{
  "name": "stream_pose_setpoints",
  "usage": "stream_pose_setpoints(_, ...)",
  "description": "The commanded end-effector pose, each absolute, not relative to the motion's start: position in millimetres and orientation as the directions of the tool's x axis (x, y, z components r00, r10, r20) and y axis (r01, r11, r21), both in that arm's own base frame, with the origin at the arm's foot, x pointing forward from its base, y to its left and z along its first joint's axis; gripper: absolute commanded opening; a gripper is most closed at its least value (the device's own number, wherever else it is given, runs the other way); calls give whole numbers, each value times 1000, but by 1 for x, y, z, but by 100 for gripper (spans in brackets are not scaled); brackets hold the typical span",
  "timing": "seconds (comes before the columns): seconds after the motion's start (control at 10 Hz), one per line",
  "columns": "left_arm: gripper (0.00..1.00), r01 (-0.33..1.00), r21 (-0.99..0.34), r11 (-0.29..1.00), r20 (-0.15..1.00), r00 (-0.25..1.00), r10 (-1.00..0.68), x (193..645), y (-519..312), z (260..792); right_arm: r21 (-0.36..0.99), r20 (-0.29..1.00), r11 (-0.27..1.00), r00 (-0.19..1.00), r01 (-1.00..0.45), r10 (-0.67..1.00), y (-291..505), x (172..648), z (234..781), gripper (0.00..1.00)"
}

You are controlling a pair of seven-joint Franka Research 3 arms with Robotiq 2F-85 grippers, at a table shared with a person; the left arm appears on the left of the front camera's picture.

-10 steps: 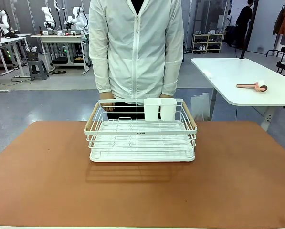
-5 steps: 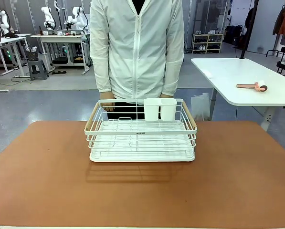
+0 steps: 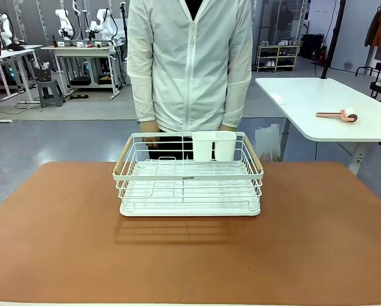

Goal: Clean the table.
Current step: Pick up the Lint Roller when the human hands it over.

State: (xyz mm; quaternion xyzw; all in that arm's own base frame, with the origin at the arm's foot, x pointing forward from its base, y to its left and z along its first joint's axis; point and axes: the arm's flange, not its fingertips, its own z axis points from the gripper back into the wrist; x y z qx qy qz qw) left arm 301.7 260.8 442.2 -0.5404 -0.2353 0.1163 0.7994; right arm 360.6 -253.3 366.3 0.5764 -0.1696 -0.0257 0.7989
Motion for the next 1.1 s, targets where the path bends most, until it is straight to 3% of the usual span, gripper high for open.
stream_pose_setpoints(0.0, 100, 69, -921, 384, 253, 854, 455, 297, 266, 443, 932, 234, 332, 941, -146, -243, -253, 359, 367, 100)
stream_pose_setpoints(1.0, 100, 69, -921, 384, 253, 854, 455, 297, 266, 443, 932, 234, 332, 941, -146, -243, -253, 359, 367, 100)
